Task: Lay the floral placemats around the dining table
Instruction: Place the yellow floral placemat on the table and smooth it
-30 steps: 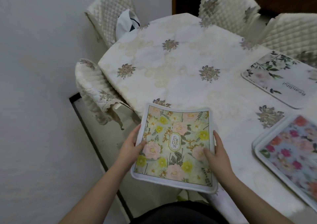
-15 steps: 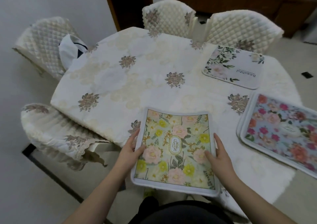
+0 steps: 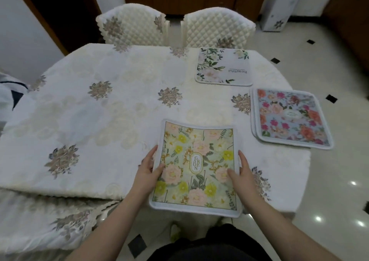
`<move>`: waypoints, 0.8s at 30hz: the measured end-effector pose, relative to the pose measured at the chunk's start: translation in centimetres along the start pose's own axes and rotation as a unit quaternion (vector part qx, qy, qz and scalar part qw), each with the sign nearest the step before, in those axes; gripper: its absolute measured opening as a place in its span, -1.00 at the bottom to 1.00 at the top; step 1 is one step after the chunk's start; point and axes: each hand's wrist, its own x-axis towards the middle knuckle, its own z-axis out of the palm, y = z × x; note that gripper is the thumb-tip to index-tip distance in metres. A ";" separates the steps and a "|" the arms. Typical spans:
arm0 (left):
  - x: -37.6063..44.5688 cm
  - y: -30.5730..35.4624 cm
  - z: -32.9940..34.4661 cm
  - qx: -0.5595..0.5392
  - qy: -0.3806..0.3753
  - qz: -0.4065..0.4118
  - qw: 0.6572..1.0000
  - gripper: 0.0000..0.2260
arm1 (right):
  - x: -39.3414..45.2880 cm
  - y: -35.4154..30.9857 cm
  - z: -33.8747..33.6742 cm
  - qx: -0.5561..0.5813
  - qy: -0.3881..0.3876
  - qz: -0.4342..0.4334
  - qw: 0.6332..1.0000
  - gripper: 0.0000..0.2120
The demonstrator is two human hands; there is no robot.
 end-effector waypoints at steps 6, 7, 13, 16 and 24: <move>1.2 0.9 2.6 -0.014 -0.037 -0.013 0.999 -0.50 | -0.2 1.6 -3.5 0.045 0.048 0.038 0.997 -0.41; 1.4 0.9 3.3 -0.001 -0.044 -0.011 0.999 -0.50 | 0.0 2.1 -4.2 0.045 0.053 0.045 0.997 -0.42; 2.4 1.5 7.5 0.027 -0.066 -0.022 0.997 -0.48 | 1.2 3.6 -7.2 0.022 0.082 0.066 0.994 -0.45; 2.7 2.0 8.5 0.008 -0.057 -0.045 0.997 -0.47 | 2.3 3.8 -8.0 -0.006 0.087 0.056 0.995 -0.49; 3.3 0.4 8.6 -0.022 -0.009 -0.077 0.997 -0.45 | 4.6 3.1 -7.8 -0.052 0.050 0.020 0.997 -0.49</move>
